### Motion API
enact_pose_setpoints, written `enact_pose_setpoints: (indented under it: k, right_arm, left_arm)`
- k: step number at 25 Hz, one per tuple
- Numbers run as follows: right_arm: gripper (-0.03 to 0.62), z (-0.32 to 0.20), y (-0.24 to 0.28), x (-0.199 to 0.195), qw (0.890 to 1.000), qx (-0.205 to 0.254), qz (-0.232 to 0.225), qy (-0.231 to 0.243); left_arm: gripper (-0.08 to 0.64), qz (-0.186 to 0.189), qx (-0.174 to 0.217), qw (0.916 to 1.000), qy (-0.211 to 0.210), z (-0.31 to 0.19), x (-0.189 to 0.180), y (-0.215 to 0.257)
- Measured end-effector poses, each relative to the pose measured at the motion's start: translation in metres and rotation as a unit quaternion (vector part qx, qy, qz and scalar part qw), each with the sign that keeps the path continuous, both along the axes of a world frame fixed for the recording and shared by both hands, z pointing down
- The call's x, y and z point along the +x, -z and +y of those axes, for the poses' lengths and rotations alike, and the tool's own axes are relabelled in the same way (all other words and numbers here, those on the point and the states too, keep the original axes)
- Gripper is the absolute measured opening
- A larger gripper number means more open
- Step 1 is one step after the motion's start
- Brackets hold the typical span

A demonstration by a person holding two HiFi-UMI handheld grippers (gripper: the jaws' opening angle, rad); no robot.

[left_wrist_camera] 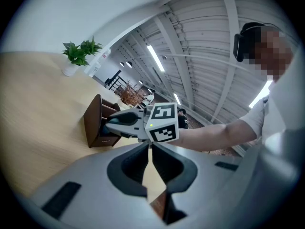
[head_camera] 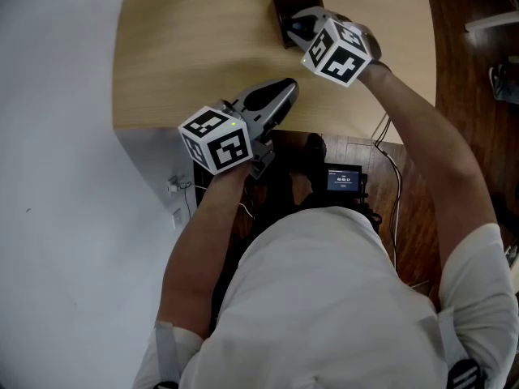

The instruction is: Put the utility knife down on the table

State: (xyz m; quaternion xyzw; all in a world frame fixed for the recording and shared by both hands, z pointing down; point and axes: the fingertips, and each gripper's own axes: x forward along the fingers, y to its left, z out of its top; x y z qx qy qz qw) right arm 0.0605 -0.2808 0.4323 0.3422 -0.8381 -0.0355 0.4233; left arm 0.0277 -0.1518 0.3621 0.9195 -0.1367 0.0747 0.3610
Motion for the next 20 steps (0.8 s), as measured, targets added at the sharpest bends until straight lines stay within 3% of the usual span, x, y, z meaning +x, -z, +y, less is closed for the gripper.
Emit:
enact_pose_setpoints:
  k: [13,20]
  right_arm:
    - [0.075,0.012,-0.022,0.005,0.999,-0.031,-0.011,-0.014]
    - [0.132,0.019,-0.030,0.011,0.999,-0.039,-0.011,-0.025]
  left_arm:
    - [0.005,-0.001,-0.005,1.0000,-0.003,0.002,0.003,-0.005]
    - [0.005,0.000,-0.004,1.0000,-0.007,0.003,0.004,-0.006]
